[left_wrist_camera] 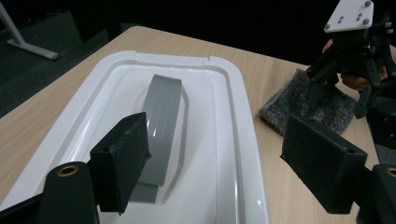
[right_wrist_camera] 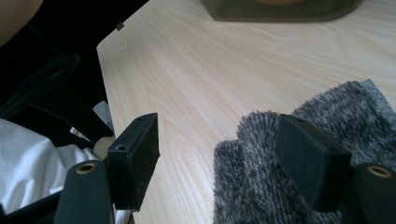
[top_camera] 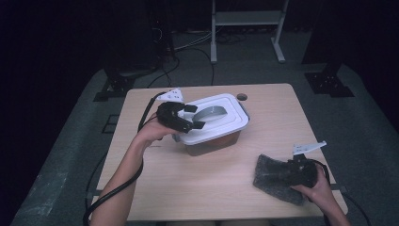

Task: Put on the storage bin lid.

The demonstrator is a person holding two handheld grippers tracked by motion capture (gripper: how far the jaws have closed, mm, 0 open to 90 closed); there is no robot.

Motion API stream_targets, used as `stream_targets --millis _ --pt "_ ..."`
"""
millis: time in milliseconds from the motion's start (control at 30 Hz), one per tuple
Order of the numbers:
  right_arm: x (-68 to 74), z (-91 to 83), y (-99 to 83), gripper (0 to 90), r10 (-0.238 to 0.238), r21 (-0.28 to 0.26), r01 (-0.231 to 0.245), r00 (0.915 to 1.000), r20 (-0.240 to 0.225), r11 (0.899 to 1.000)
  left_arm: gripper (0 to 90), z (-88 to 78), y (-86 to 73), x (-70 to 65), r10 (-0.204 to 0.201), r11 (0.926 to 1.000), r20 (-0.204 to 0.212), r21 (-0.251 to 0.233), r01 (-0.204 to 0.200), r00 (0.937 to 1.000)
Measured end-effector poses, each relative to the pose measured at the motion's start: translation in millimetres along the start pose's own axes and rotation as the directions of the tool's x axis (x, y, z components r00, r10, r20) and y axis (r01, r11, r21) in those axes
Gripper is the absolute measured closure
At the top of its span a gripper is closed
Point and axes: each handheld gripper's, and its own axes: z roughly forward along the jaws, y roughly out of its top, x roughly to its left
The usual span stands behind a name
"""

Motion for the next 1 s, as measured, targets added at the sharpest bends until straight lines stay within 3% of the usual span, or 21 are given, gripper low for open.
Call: stream_targets --millis 433,567,1000 --pt "-2.4 3.8 -0.2 29.3 0.004 0.008 -0.004 1.0 0.002 1.0 19.7 -17.8 -21.5 -11.0 -0.007 0.9999 -0.019 -0.01 0.007 0.9998" --pt "-2.2 3.7 -0.5 29.3 0.008 0.009 -0.008 1.0 0.004 1.0 19.0 -23.9 -26.3 -16.3 -0.01 0.999 -0.008 -0.043 0.01 0.9999" --pt "-3.2 2.3 -0.6 29.2 0.015 0.002 -0.015 0.9999 0.008 1.0 16.9 -40.0 -47.3 -26.0 -0.024 0.999 -0.019 -0.037 0.023 0.9995"
